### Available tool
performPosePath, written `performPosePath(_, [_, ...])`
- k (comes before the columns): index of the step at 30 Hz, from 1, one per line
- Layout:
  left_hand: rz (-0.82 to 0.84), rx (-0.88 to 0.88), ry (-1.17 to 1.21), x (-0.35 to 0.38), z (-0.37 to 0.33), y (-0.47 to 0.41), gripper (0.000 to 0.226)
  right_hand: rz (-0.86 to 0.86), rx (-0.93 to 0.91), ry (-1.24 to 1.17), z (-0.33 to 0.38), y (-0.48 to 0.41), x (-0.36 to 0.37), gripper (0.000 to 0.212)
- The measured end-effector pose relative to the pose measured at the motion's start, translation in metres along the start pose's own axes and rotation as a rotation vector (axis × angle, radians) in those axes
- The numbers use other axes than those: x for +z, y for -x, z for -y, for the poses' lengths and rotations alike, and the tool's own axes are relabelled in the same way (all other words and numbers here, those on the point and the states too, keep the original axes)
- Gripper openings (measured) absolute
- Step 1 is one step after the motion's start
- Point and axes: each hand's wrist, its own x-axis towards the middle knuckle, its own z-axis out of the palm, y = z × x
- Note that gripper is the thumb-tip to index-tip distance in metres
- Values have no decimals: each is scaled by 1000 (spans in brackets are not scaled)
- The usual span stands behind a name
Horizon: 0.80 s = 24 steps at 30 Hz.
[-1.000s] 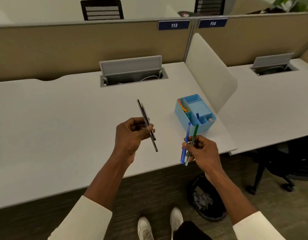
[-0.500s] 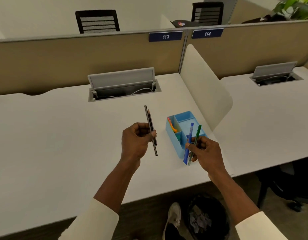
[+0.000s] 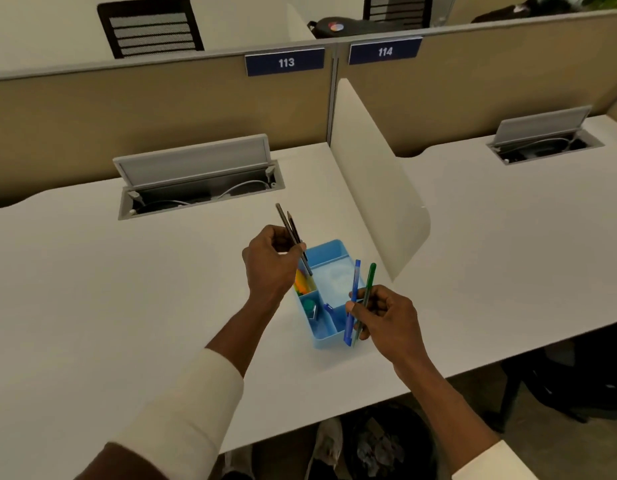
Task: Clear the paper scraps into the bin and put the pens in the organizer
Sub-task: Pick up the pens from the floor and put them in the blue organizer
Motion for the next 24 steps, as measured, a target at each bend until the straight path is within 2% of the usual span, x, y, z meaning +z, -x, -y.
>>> performPosePath(5, [6, 93, -25, 27, 8, -25, 19, -54, 40, -27, -13, 4, -3, 13])
performPosePath(13, [51, 78, -55, 45, 25, -40, 21, -111, 85, -63, -20, 8, 4, 11])
performPosePath(24, [44, -74, -227, 61, 59, -37, 26, -107, 80, -2, -22, -4, 11, 15])
